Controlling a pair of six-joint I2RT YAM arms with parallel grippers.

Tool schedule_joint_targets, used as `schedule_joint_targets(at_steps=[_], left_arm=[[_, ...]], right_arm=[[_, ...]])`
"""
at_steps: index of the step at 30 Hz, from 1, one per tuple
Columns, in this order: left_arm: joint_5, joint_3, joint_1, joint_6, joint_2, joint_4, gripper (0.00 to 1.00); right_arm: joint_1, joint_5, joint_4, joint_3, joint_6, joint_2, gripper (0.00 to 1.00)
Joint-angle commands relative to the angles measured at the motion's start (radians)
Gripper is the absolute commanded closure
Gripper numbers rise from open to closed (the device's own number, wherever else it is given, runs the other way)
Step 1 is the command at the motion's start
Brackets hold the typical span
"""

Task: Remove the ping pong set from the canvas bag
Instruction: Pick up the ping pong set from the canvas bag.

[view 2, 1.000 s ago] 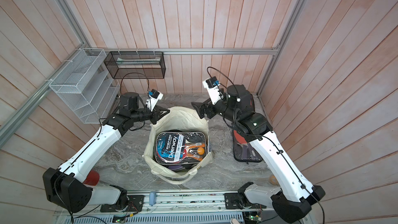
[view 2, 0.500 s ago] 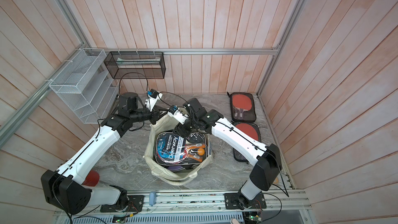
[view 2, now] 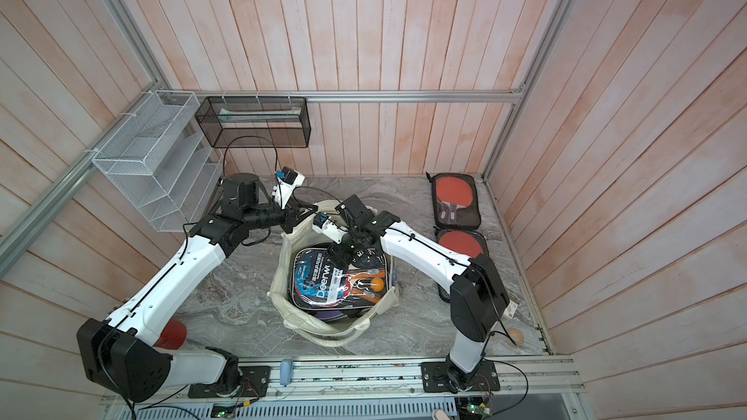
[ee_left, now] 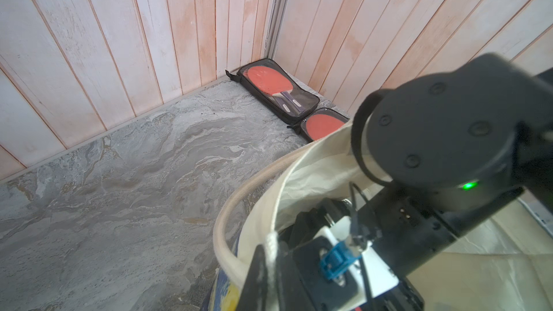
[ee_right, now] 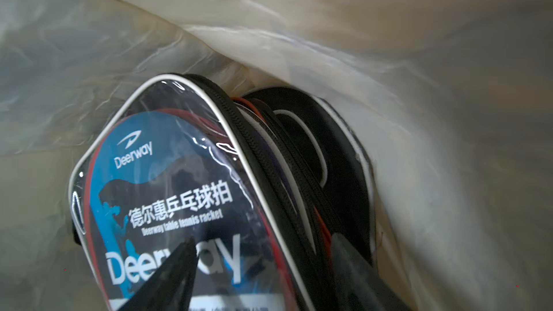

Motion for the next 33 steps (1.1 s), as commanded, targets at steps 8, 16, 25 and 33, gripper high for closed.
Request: schedule_joint_targets(at_steps=[8, 16, 25, 33], left_arm=[[0.026, 0.035, 0.008, 0.002, -0.043, 0.131, 1.0], [0.025, 0.033, 0.009, 0.005, -0.041, 0.133, 1.0], [-0.031, 0.049, 0.027, 0.014, -0.011, 0.117, 1.0], [-0.055, 0.127, 0.07, 0.086, 0.031, 0.078, 1.0]], right_arm=[[0.002, -0.085, -0.015, 0.017, -0.032, 0.024, 0.98], [0.001, -0.04, -0.034, 0.026, -0.037, -0.016, 1.0], [-0.001, 0.115, 0.034, 0.082, -0.032, -0.172, 1.0], [-0.007, 0.227, 0.182, 0.167, -0.023, -0.308, 1.0]])
